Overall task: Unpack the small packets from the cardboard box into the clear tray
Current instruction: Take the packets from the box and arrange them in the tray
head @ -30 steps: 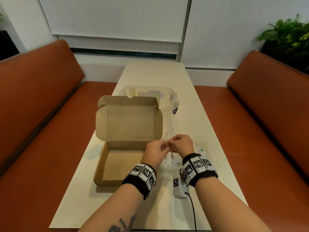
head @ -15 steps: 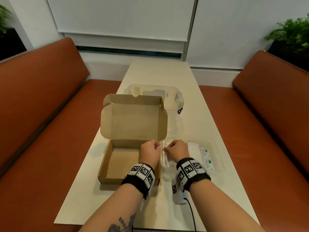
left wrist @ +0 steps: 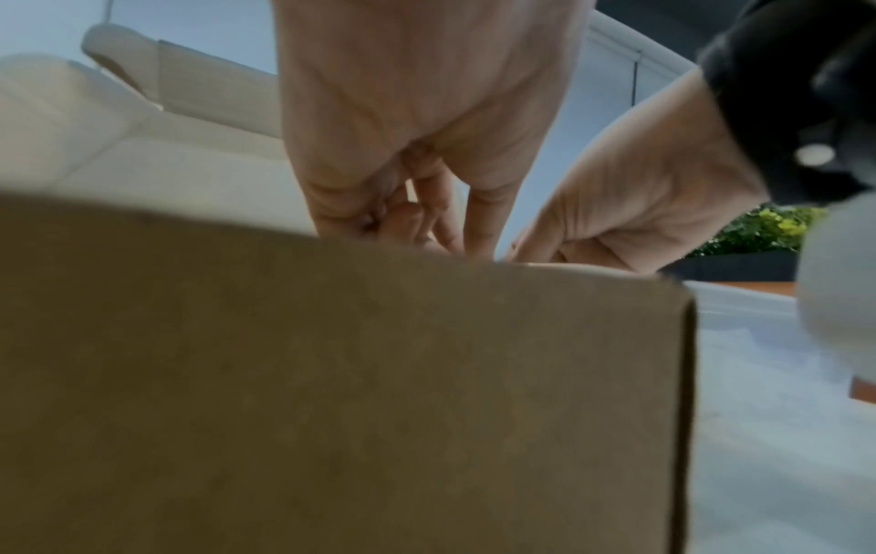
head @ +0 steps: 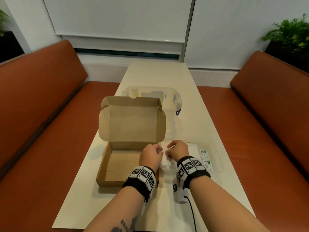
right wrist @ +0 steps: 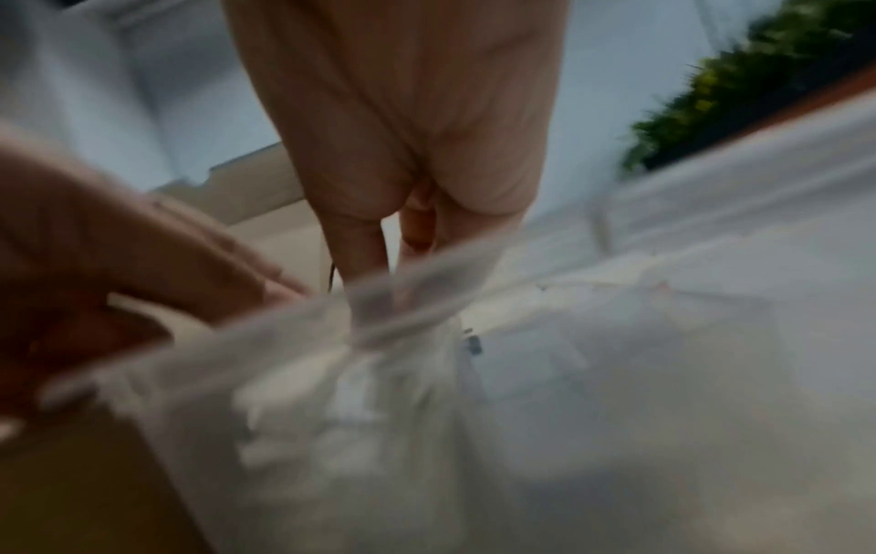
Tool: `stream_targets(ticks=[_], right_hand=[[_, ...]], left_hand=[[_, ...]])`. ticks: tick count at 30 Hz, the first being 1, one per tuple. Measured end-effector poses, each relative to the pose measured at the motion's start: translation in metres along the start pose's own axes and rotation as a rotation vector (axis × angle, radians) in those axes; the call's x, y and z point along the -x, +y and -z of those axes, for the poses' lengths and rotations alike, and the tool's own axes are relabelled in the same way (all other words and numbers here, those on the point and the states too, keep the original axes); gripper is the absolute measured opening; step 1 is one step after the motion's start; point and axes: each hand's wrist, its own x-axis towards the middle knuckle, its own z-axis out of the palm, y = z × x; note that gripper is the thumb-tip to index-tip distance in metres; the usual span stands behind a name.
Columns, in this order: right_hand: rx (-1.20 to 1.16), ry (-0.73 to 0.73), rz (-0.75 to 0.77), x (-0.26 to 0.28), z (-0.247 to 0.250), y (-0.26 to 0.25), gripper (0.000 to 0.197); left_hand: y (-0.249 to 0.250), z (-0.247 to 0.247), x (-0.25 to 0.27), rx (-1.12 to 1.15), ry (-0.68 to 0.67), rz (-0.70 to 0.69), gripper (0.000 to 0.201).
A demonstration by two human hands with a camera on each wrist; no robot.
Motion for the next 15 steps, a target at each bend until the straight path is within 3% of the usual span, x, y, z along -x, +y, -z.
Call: stream_targets(ticks=[5, 9, 15], right_hand=[[0.199, -0.053, 0.128, -0.005, 0.001, 0.000, 0.025], [0.386, -0.149, 0.185, -0.005, 0.006, -0.002, 0.048], [0.607, -0.162, 0.248, -0.008, 0.008, -0.006, 0.052]], left_hand=[[-0.002, 0.001, -0.002, -0.003, -0.013, -0.015, 0.015], [-0.003, 0.000, -0.001, -0.005, -0.005, -0.019, 0.017], [-0.002, 0.000, -0.003, -0.024, 0.004, -0.023, 0.018]])
